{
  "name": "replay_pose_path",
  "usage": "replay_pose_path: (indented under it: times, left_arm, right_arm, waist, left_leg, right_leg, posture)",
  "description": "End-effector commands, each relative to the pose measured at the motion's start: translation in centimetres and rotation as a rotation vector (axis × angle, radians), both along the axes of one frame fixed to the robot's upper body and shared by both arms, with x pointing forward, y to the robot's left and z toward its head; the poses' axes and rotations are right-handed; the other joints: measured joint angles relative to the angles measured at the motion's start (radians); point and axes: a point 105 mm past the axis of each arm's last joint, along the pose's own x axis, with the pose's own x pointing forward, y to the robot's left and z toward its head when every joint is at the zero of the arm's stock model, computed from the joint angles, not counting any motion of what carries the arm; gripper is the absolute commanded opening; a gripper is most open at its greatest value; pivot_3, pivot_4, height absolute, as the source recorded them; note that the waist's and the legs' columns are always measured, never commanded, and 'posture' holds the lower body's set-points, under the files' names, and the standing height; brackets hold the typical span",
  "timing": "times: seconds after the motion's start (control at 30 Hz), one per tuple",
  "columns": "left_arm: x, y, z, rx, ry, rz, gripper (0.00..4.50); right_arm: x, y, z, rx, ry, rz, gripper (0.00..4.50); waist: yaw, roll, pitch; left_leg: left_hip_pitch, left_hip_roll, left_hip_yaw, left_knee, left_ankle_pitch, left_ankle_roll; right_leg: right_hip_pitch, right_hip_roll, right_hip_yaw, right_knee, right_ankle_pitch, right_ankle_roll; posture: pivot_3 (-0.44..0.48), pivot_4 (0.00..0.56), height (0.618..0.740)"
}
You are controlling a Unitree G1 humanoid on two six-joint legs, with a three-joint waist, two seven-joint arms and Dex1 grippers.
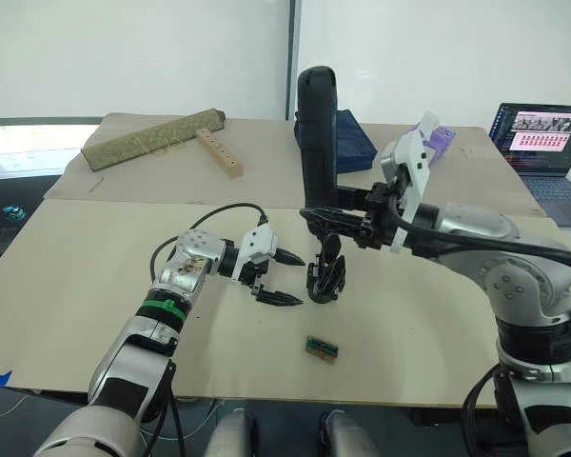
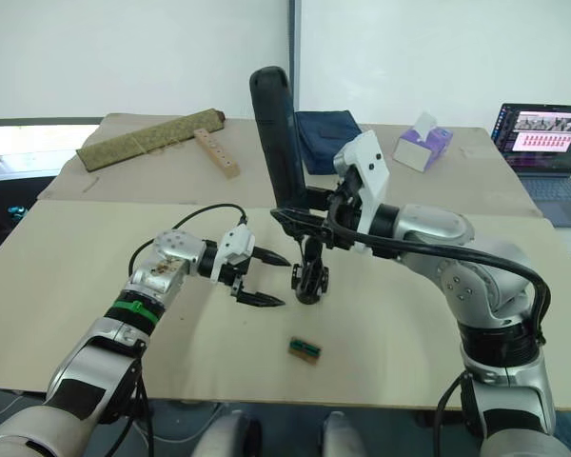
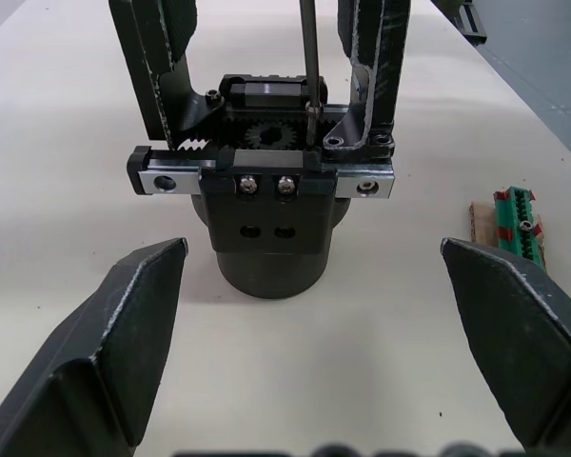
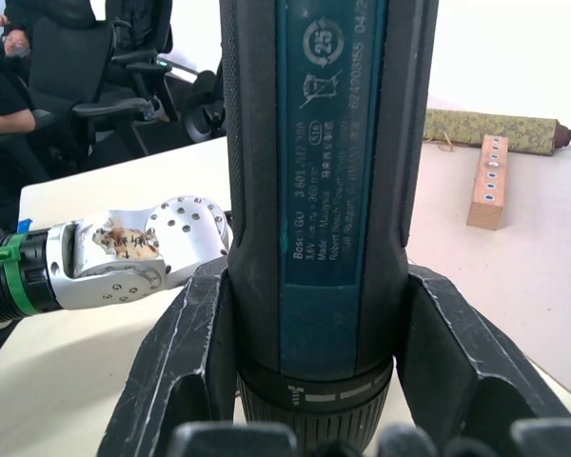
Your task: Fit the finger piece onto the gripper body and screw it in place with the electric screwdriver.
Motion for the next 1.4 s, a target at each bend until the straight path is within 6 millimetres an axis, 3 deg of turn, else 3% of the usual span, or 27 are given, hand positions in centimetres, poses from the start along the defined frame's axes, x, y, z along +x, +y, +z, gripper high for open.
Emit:
replay_pose_path:
  times: [0.03,1.4]
  left_arm:
    - [0.3,-0.3,1.5,-0.026,-0.058,-0.011,4.5]
    - [-0.1,-0.4,1.3,-0.024,-0.06,-0.016,4.5]
  right_arm:
    - [-1.0,-0.2,2.7,0.045,-0.084,0.018,1.91]
    - [-0.6,0.0,1.6,0.044,-0.065,0.011,1.91]
  waist:
    - [0.0,0.0,0.0]
    - [0.0,0.0,0.0]
  left_leg:
    - [0.0,0.0,0.0,0.0,0.0,0.0]
    - [0.0,0.0,0.0,0.0,0.0,0.0]
  right_leg:
    - [0.0,0.0,0.0,0.0,0.0,0.0]
    - [0.0,0.0,0.0,0.0,0.0,0.0]
  posture:
    - [0.0,0.15,0.738]
    - [0.0,0.15,0.738]
